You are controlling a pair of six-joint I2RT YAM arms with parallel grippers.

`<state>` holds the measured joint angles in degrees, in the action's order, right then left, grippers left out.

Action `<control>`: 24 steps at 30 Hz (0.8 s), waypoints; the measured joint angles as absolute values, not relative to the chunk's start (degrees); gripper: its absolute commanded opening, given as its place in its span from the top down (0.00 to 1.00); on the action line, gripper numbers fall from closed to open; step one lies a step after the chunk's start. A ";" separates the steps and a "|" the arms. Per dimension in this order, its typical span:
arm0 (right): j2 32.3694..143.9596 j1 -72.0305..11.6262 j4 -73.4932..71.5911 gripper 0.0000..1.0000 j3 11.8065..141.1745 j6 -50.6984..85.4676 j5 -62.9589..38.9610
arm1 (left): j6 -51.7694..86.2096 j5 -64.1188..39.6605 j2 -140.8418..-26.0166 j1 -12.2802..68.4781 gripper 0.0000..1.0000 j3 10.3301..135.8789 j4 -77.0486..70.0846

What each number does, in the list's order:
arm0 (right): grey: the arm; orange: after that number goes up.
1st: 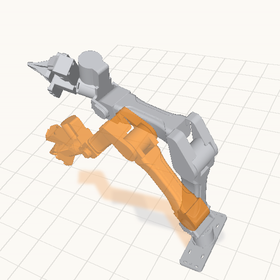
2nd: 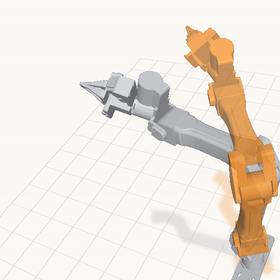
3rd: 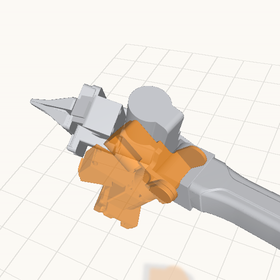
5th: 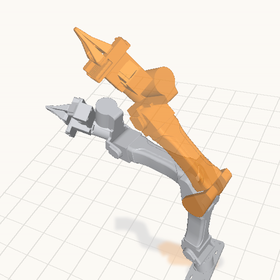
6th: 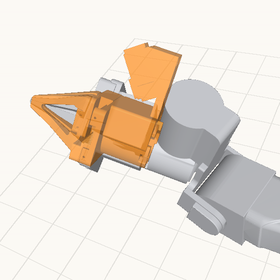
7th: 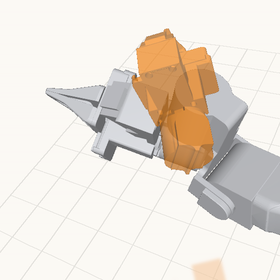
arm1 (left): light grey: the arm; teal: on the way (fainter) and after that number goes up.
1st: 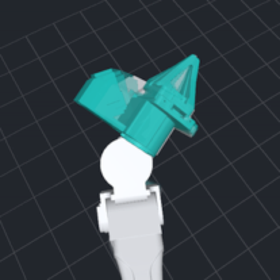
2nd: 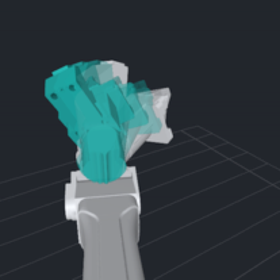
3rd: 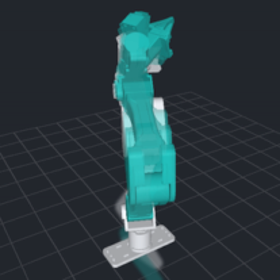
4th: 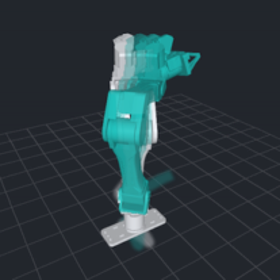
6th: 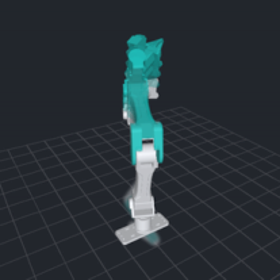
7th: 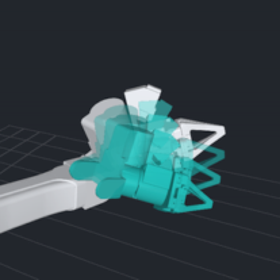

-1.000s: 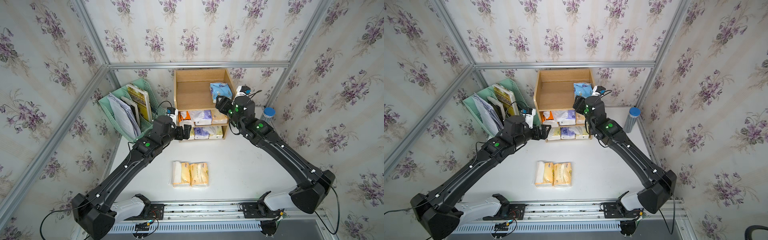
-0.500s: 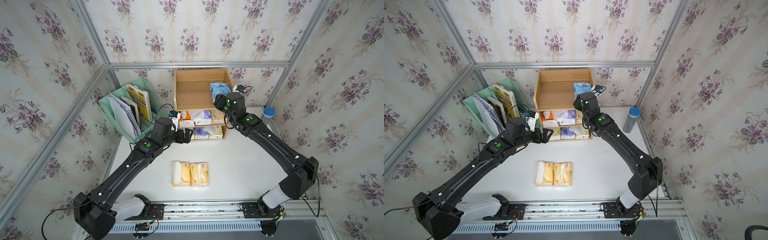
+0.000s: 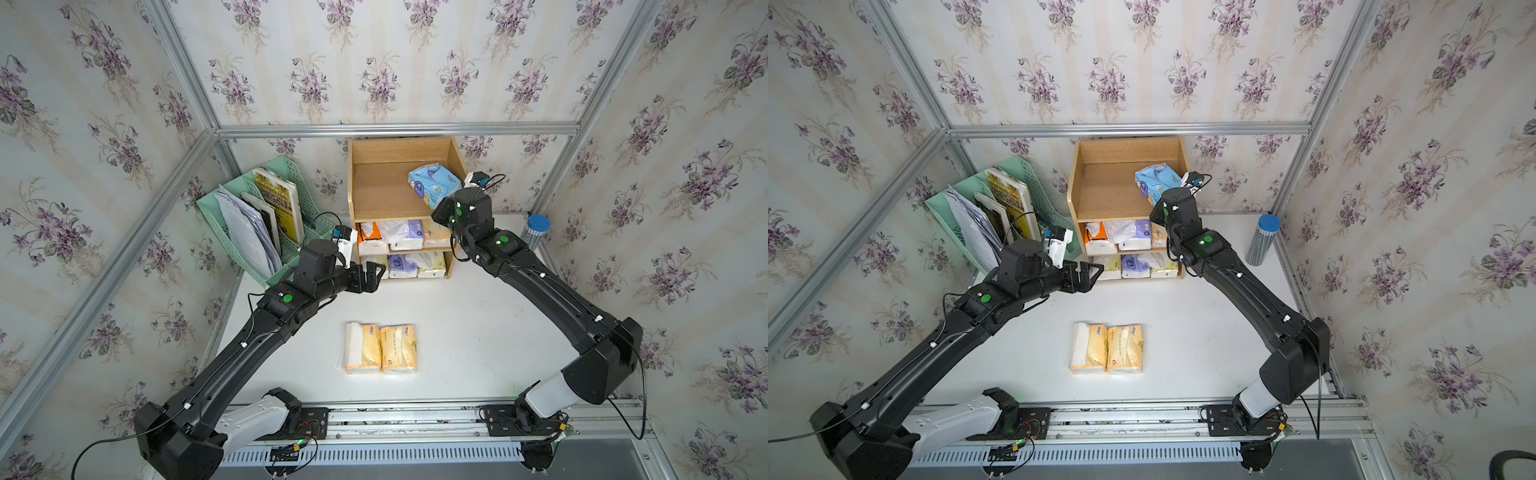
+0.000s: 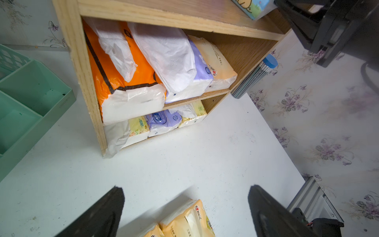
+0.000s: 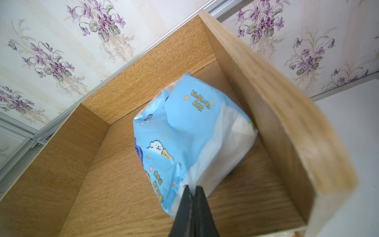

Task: Remove the tissue boxes from the shelf
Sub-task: Pick up a box of tissues from the shelf.

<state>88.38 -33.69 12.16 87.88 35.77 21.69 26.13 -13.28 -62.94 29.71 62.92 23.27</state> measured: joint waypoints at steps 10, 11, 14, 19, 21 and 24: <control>83.15 -36.05 11.57 0.99 81.43 36.12 12.84 | 30.85 -15.90 -60.66 32.08 0.01 63.09 22.35; 83.09 -36.49 11.33 0.97 81.17 36.27 11.97 | 31.75 -16.29 -60.88 32.34 0.01 63.07 21.56; 82.72 -37.23 10.48 0.80 80.07 37.28 9.13 | 34.00 -16.82 -61.98 32.99 0.01 63.35 19.49; 80.88 -37.54 10.33 0.45 79.50 37.45 6.17 | 36.45 -17.17 -64.99 34.15 0.01 66.39 16.71; 79.99 -37.54 10.57 0.39 80.34 37.06 5.58 | 37.39 -17.15 -66.19 34.20 0.01 67.18 14.76; 79.00 -37.50 10.76 0.30 82.43 35.79 5.34 | 39.16 -16.86 -68.53 34.44 0.01 68.51 12.16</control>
<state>79.00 -37.50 10.76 82.43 35.79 5.34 39.16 -16.86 -68.53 34.44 68.51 12.16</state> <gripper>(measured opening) 0.656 0.988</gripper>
